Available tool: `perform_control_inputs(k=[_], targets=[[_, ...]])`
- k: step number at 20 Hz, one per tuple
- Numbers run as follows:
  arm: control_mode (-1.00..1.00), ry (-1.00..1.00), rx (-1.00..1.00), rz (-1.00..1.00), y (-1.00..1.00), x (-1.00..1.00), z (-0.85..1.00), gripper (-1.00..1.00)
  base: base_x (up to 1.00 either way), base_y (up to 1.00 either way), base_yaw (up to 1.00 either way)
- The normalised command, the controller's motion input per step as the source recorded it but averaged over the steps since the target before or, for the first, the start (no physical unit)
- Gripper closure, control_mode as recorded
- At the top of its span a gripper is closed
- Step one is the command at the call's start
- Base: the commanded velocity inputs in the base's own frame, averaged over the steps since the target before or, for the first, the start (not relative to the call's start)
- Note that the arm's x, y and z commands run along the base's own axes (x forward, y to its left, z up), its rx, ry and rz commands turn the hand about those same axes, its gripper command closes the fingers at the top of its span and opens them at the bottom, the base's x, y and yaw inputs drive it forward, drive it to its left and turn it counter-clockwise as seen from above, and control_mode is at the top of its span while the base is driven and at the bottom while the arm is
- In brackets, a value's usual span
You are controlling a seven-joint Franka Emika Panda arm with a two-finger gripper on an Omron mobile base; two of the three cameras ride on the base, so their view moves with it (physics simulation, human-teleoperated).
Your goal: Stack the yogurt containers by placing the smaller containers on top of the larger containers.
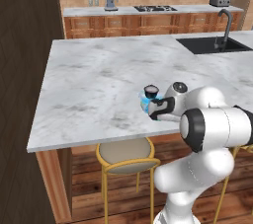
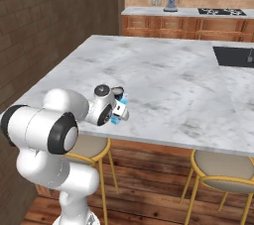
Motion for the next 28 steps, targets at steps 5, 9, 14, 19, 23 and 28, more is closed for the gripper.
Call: perform_control_inputs(k=[5, 9, 14, 19, 23, 28], targets=[[-1.00, 0.00, -0.01, 0.00, 0.00, 0.17, -0.21, -1.00, 0.00, 0.00, 0.00], [-1.00, 0.00, -0.01, 0.00, 0.00, 0.21, -0.14, -1.00, 0.00, 0.00, 0.00], [-1.00, 0.00, 0.00, 0.00, 0.00, 0.20, -0.04, -1.00, 0.00, 0.00, 0.00], [-1.00, 0.00, 0.00, 0.00, 0.00, 0.10, -0.08, -1.00, 0.00, 0.00, 0.00], [-1.00, 0.00, 0.00, 0.00, 0.00, 0.03, 0.00, -1.00, 0.00, 0.00, 0.00], [-1.00, 0.00, -0.01, 0.00, 0.00, 0.15, -0.10, -1.00, 0.00, 0.00, 0.00]])
